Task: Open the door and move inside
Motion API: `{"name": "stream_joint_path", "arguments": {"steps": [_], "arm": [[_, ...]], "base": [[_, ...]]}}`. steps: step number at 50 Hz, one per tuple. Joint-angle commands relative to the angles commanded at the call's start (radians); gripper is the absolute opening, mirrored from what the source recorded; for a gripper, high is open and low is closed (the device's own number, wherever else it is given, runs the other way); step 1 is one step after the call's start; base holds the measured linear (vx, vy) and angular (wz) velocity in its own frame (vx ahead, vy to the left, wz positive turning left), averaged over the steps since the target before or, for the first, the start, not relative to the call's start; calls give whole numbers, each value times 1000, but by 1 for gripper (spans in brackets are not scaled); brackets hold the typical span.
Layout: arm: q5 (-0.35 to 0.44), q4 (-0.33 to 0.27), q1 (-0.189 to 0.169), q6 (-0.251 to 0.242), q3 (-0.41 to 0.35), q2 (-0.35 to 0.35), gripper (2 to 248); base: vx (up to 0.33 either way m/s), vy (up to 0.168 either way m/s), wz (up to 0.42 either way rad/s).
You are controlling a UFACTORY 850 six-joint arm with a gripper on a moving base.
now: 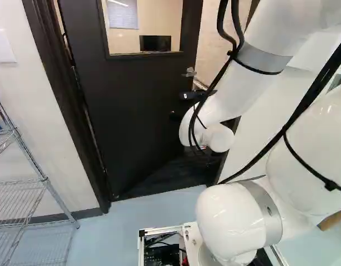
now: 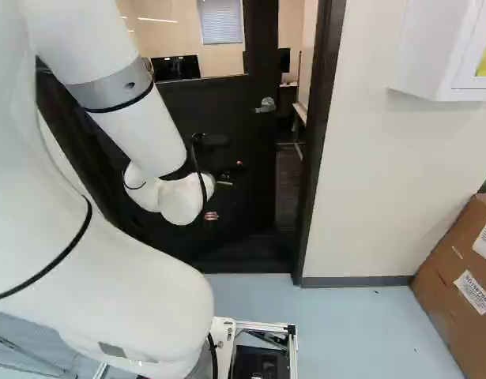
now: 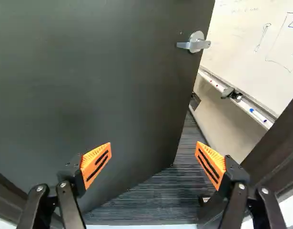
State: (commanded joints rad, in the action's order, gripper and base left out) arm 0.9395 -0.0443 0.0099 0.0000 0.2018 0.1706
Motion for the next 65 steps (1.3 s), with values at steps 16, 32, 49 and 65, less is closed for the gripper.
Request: {"name": "stream_joint_path", "arguments": {"steps": [16, 32, 49, 65], "arm": [[0, 0, 0, 0, 0, 0, 247], [0, 0, 0, 0, 0, 0, 247], [0, 0, 0, 0, 0, 0, 247], [0, 0, 0, 0, 0, 0, 247]], "base": [[119, 96, -58], [123, 76, -166], [114, 84, -103], [110, 99, -22]]}}
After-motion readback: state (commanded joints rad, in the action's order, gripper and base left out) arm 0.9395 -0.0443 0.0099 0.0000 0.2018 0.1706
